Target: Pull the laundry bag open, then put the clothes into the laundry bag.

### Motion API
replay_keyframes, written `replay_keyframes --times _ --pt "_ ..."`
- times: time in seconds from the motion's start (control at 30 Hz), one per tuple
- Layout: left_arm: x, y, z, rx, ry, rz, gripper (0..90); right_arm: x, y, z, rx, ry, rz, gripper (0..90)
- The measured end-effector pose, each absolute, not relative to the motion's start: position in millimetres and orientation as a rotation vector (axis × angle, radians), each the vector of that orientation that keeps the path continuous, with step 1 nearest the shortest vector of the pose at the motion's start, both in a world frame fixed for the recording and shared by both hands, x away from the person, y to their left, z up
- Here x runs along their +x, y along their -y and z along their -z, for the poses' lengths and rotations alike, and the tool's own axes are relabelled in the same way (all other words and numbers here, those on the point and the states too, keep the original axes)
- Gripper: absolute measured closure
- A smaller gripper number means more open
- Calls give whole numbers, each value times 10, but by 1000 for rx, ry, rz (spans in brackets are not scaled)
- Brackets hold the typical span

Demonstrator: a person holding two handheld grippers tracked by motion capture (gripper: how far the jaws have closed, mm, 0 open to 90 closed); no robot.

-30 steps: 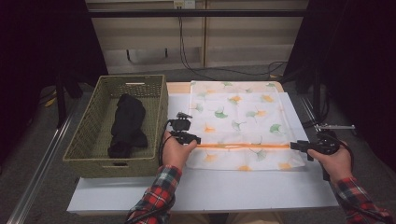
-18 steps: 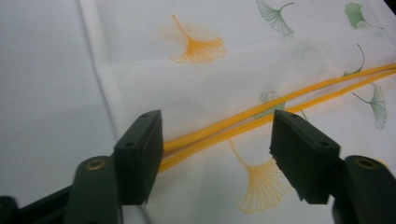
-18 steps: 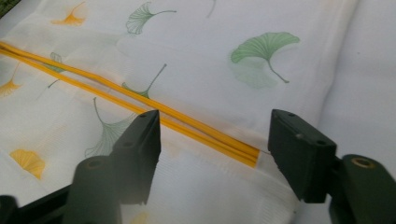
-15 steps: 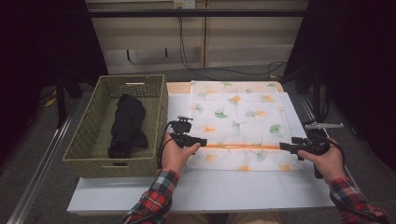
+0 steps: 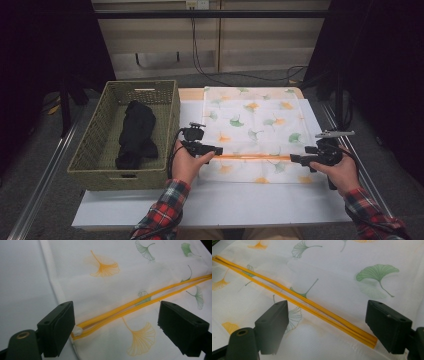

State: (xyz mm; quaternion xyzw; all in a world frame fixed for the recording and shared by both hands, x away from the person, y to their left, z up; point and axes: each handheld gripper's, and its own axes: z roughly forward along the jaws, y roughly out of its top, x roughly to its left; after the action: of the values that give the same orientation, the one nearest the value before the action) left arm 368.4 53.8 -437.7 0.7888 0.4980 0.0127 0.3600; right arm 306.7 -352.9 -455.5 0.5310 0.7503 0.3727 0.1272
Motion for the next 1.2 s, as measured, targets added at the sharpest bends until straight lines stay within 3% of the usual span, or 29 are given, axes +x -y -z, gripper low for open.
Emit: replay_keyframes --times 0.6,1.2 --pt "3677 -560 4381 2023 -1271 -9 62 3250 3209 4545 1455 -2253 -1106 184" --pt "3666 -522 4404 2044 -1257 -12 66 3431 2779 4687 1334 -2347 -1089 287"
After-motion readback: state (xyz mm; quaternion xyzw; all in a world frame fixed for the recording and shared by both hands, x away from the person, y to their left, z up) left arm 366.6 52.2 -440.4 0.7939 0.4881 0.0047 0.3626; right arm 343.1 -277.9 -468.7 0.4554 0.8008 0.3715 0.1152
